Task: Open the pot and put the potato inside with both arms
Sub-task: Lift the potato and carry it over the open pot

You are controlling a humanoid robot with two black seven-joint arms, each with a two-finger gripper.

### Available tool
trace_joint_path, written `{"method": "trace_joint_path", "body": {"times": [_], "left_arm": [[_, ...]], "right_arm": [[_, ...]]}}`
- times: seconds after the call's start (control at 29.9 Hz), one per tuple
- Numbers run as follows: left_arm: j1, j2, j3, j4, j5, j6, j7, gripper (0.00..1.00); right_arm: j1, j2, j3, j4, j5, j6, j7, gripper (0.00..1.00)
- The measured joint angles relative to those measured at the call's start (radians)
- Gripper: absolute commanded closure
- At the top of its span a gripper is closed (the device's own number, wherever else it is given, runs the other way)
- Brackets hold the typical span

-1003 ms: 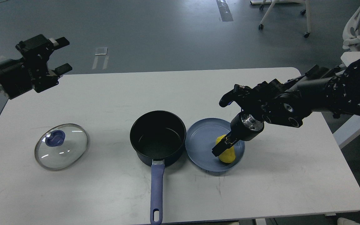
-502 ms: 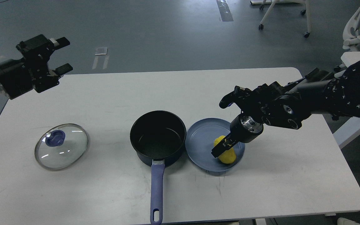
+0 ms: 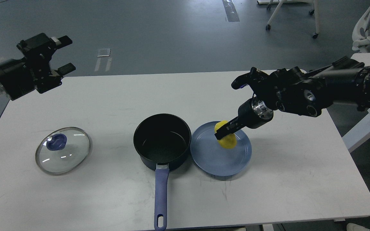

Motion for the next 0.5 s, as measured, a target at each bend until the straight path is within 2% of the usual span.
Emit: {"method": "trace_joint_path", "body": {"times": [0.2, 0.5], "left_arm": [[0.0, -0.003, -0.001, -0.001, 0.0, -0.001, 0.0, 0.02], [-0.001, -0.003, -0.001, -0.003, 0.0, 0.0, 0.0, 0.02]], "right_arm": [[0.008, -0.001, 0.074, -0.052, 0.11, 0.0, 0.0, 0.78], [-0.018, 0.18, 0.094, -0.106, 0.289, -0.011, 0.0, 0.78]]}}
